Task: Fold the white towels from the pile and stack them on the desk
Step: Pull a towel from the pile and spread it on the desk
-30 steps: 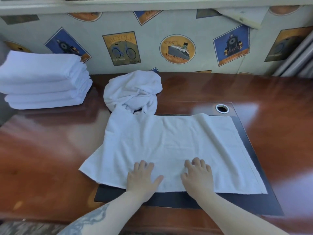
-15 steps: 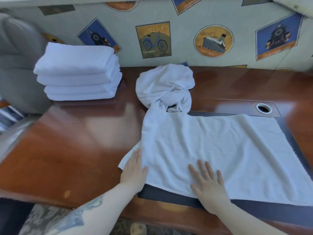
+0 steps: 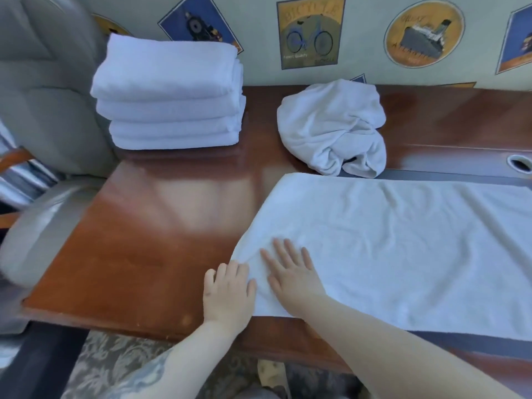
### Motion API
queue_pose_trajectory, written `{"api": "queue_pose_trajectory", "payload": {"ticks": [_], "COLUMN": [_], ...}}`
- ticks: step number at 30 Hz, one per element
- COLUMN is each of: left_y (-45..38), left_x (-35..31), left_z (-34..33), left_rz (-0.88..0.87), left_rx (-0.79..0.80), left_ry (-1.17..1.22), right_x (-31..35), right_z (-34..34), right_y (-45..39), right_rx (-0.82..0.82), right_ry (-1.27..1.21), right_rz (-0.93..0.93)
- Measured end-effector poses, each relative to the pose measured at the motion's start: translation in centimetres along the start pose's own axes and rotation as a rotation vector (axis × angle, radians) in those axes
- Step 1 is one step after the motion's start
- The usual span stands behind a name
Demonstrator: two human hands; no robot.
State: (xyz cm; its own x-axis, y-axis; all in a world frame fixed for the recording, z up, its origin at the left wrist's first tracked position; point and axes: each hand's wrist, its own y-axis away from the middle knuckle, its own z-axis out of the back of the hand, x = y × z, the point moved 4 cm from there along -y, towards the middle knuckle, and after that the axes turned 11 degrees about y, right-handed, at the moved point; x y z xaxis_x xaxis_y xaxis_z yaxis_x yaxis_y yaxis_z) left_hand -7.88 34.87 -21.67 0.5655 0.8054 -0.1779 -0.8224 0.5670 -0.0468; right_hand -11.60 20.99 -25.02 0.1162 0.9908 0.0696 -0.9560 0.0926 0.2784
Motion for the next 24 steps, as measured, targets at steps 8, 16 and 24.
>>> {"api": "queue_pose_trajectory", "payload": {"ticks": [8, 16, 24], "left_y": [-10.1, -15.8, -19.1], "left_x": [4.1, 1.9, 5.1], "left_z": [0.8, -0.2, 0.4], "left_rz": [0.446, 0.732, 0.574], "left_rx": [0.026, 0.502, 0.341], "left_ry": [0.584, 1.184, 1.011], "right_x": [0.9, -1.4, -0.5], "right_z": [0.4, -1.2, -1.1], "right_y": [2.7, 3.8, 2.7], "right_rx": [-0.111, -0.003, -0.044], "right_ry": [-0.080, -0.057, -0.111], "right_rz": [-0.100, -0.179, -0.232]}}
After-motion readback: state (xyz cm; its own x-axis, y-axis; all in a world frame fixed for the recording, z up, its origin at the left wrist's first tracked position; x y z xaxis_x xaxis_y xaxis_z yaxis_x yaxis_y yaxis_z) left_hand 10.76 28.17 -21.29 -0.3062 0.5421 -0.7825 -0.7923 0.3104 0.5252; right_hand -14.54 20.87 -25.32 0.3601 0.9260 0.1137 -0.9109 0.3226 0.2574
